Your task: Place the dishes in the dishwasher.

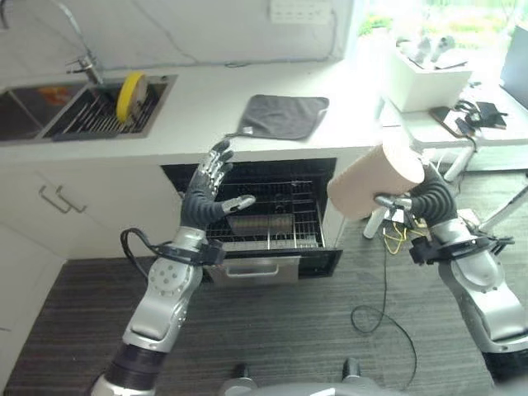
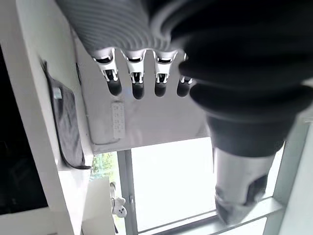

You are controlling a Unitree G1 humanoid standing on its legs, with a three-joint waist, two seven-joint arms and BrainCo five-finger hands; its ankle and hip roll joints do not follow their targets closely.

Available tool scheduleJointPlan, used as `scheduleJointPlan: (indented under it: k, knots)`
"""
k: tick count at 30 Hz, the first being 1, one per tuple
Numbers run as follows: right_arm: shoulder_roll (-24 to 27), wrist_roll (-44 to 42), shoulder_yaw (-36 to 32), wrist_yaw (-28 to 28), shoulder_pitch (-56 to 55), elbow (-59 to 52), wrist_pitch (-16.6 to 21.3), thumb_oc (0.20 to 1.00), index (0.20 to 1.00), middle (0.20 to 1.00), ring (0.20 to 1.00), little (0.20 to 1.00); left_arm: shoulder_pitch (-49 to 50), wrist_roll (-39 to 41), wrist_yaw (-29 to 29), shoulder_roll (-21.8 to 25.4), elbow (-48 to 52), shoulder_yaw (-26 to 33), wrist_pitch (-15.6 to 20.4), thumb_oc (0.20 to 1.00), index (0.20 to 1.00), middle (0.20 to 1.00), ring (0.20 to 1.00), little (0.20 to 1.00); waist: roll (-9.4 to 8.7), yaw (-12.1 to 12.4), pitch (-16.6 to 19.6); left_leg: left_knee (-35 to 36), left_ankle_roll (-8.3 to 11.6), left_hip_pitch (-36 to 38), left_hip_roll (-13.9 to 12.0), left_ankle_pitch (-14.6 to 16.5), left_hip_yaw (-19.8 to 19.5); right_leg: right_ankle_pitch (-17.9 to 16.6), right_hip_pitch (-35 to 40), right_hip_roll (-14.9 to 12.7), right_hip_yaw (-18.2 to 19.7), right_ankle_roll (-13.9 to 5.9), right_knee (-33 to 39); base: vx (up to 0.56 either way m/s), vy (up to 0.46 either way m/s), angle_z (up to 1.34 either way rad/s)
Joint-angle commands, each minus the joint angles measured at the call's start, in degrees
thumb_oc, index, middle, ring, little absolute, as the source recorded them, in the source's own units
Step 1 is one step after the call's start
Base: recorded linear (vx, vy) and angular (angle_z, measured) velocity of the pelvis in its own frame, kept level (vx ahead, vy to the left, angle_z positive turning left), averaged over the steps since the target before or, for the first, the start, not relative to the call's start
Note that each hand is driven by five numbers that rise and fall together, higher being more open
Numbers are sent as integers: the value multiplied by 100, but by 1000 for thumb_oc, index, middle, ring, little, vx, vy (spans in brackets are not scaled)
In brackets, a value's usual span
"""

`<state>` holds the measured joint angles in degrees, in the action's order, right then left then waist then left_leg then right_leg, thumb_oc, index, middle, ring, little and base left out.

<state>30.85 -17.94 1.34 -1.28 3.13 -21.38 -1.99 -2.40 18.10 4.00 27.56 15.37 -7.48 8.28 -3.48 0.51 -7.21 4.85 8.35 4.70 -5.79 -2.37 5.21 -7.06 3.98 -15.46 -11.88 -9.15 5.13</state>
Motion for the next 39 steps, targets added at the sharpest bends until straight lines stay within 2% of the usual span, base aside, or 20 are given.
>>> scheduleJointPlan:
  k: [1, 2, 4, 6, 7, 9, 11, 12, 15, 17, 19, 22, 24, 27, 28, 30, 31, 32, 35, 39]
  knots:
    - [284, 17, -397, 162, 388, -217, 235, 200, 200, 200, 200, 200, -268, 159, -402, 14, 242, 63, 16, 1000, 1000, 1000, 1000, 1000, 251, 27, 46, 15, -180, 107, -454, 545, -25, 711, 279, -136, -43, -443, -13, 7, 371, 8]
    - [255, 36, -416, 174, 339, -201, 278, 200, 200, 200, 200, 200, -284, 170, -532, -2, 255, 58, -45, 1000, 1000, 1000, 1000, 1000, 236, 28, 36, 15, -243, 90, -365, 578, -88, 695, 296, -169, -32, -454, -74, -12, 311, 13]
    - [112, 6, -477, 171, 122, -318, 395, 200, 200, 200, 200, 200, -214, -82, -658, 45, 373, 31, -101, 1000, 1000, 1000, 1000, 1000, 218, 1, -49, 15, -399, 107, -251, 608, -177, 664, -50, -152, 164, -417, -920, -17, 176, 16]
    - [30, 33, -488, 56, -37, -354, 512, 200, 200, 200, 200, 200, -70, -31, -748, 111, 373, 161, -81, 1000, 1000, 1000, 1000, 1000, 238, -57, -122, 15, -496, 169, -255, 635, -193, 862, -230, 96, 330, -385, -1242, 25, -51, 2]
    - [29, 83, -469, 12, -61, -335, 611, 200, 200, 200, 200, 200, -27, 15, -793, 174, 366, 215, -162, 1000, 1000, 1000, 1000, 1000, 253, -96, -141, 15, -494, 196, -275, 642, -200, 1079, -185, 324, 379, -312, -1029, 38, -200, -10]
    - [65, 109, -413, 69, -10, -261, 726, 200, 200, 200, 200, 200, -53, 22, -910, 257, 301, 232, -293, 1000, 1000, 1000, 1000, 1000, 224, -119, -144, 15, -450, 193, -279, 658, -185, 976, -52, 468, 450, -224, -535, 56, -351, -3]
    - [125, -91, -425, 66, 57, -217, 635, 200, 200, 200, 200, 200, -88, -105, -938, 306, 207, 214, -403, 1000, 1000, 1000, 1000, 1000, 236, -172, -108, 15, -397, 208, -351, 603, -88, 936, 113, 583, 536, -123, -251, 48, -404, 12]
    - [185, -105, -448, 42, 59, -256, 550, 200, 200, 200, 200, 200, -54, 99, -1062, 319, 209, 222, -462, 1000, 1000, 1000, 1000, 1000, 248, -199, -86, 6, -304, 224, -408, 487, 17, 941, 225, 671, 585, -40, -108, 48, -277, 14]
    - [444, 40, -529, 133, 144, -252, 424, 200, 200, 200, 200, 200, 0, 434, -1288, 240, 226, 183, -491, 1000, 1000, 1000, 1000, 1000, 222, -136, -161, -654, -139, -123, -443, 487, 8, 943, 407, 712, 550, 82, -24, 30, -107, 8]
    - [556, 60, -563, 261, 227, -198, 429, 200, 200, 200, 200, 200, -77, 793, -1663, 181, 225, 99, -461, 1000, 1000, 1000, 1000, 1000, 286, -182, -200, -361, -74, -141, -684, 240, 170, 1047, 471, 685, 386, 77, -62, 10, 103, 19]
    - [503, 110, -539, 296, 240, -139, 465, 200, 200, 200, 200, 200, -94, 884, -1753, 146, 192, 50, -445, 1000, 1000, 1000, 1000, 1000, 356, -225, -137, -27, -110, 44, -660, 211, 170, 1049, 466, 627, 315, 31, -40, 55, 158, 39]
    - [490, 51, -599, 230, 136, -194, 403, 200, 200, 200, 200, 200, -37, 1041, -1706, 148, 222, 101, -628, 1000, 1000, 1000, 1000, 1000, 402, -261, -34, 15, -132, 128, -606, 299, 154, 1044, 466, 566, 274, -18, -36, 89, 171, -13]
    - [389, 271, -610, 168, 50, -178, 341, 200, 200, 200, 200, 200, -29, 449, -1065, 177, 51, 251, -578, 1000, 1000, 1000, 1000, 1000, 407, -267, 54, 15, -175, 259, -501, 455, 185, 1007, 481, 466, 213, -106, -24, 113, 121, -23]
    - [408, 230, -712, 127, 10, -198, 230, 200, 200, 200, 200, 200, 35, -314, -846, 318, -127, 454, -693, 1000, 1000, 1000, 1000, 1000, 383, -235, 74, 15, -207, 310, -440, 532, 134, 1010, 480, 436, 187, -139, -51, 87, 39, 10]
    - [428, 243, -756, 42, 0, -184, 183, 200, 200, 200, 200, 200, 52, -819, -822, 451, -231, 487, -773, 1000, 1000, 1000, 1000, 1000, 390, -215, 69, 15, -220, 327, -415, 543, 95, 1024, 490, 437, 187, -136, -83, 143, 27, 27]
    - [552, 217, -874, -61, -42, -256, 93, 200, 200, 200, 200, 200, 141, -882, -861, 635, -215, 614, -1257, 1000, 1000, 1000, 1000, 1000, 393, -154, 0, -27, -216, 309, -369, 516, -10, 1118, 446, 447, 245, -131, -272, 62, -26, 31]
    - [671, 238, -889, 47, 132, -180, 178, 200, 200, 200, 200, 200, 62, -1084, -770, 741, -278, 647, -1287, 1000, 1000, 1000, 1000, 1000, 368, -55, -229, -547, -139, -182, -355, 561, -209, 1263, 157, 435, 291, -90, -689, -188, -106, 23]
    - [727, 268, -853, 139, 273, -112, 223, 200, 200, 200, 200, 200, -70, -1197, -687, 812, -329, 591, -1351, 1000, 1000, 1000, 1000, 1000, 358, -26, -339, -743, -115, -434, -345, 576, -308, 1315, -31, 441, 344, -77, -861, -284, -121, 18]
    - [940, 494, -755, 442, 743, 88, 226, 200, 200, 200, 200, 200, -521, -1317, -522, 1065, -437, 457, -1425, 1000, 1000, 1000, 1000, 1000, 358, 31, -681, -1221, -57, -1005, -335, 678, -523, 1484, -545, 452, 472, -62, -1318, -213, -63, 36]
    - [1063, 667, -613, 463, 1044, 156, 76, 200, 200, 200, 200, 200, -694, -1483, -620, 1225, -365, 454, -1441, 1000, 1000, 1000, 1000, 1000, 346, 52, -952, -1535, -93, -1358, -303, 752, -644, 1556, -952, 441, 545, -38, -1671, -100, -26, 2]
